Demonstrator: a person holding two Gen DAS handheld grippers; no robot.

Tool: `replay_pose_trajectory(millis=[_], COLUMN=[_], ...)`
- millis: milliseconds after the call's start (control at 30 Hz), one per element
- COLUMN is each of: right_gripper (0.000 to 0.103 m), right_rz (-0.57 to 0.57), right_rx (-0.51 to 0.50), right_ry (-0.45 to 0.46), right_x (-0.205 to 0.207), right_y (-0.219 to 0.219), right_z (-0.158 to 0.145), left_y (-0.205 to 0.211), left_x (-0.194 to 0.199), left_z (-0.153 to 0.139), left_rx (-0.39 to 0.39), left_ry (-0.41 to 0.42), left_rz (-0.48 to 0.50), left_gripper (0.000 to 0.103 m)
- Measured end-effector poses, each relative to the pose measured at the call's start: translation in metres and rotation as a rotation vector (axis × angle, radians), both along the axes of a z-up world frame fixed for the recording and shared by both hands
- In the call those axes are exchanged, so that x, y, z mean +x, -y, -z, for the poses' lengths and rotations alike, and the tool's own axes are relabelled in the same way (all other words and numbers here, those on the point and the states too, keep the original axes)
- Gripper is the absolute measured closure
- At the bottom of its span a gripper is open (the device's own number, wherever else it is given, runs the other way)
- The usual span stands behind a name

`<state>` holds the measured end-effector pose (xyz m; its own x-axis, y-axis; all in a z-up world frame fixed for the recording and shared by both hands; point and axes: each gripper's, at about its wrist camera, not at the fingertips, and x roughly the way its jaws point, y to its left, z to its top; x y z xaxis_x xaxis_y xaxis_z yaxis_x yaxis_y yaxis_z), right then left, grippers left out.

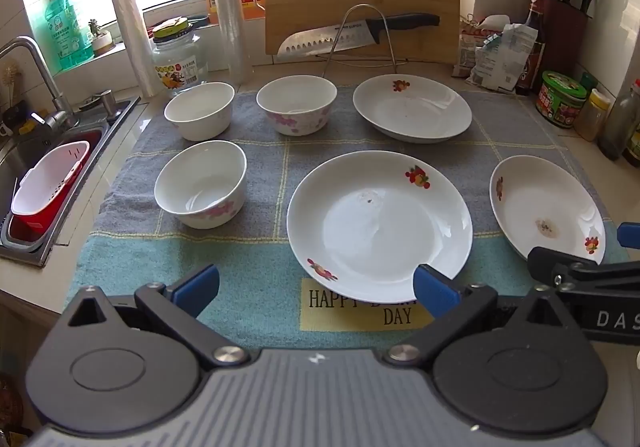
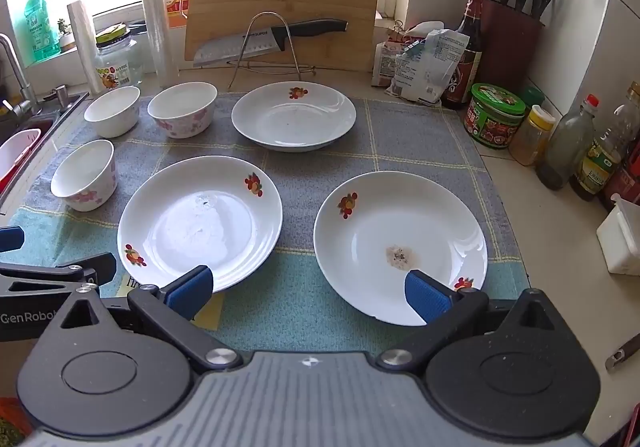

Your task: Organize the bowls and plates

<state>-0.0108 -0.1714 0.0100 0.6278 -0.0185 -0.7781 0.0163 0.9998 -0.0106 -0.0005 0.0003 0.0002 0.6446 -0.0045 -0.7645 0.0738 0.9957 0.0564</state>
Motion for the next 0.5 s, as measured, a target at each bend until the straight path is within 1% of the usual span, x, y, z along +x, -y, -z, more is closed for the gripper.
replay_pose_trajectory(millis=[500], right_gripper=[0.000], right_rz=[0.001], right_rx=[-0.008], right_ry=[0.008], right_x=[-0.0015], right_y=[-0.0006], right_z=[-0.0016], left_y=[-0.0002], left_x=[-0.0004], left_z=[0.0000], left_rx=[0.002], left_ry=[-0.005], left_rz=[0.000], left_gripper=[0.001])
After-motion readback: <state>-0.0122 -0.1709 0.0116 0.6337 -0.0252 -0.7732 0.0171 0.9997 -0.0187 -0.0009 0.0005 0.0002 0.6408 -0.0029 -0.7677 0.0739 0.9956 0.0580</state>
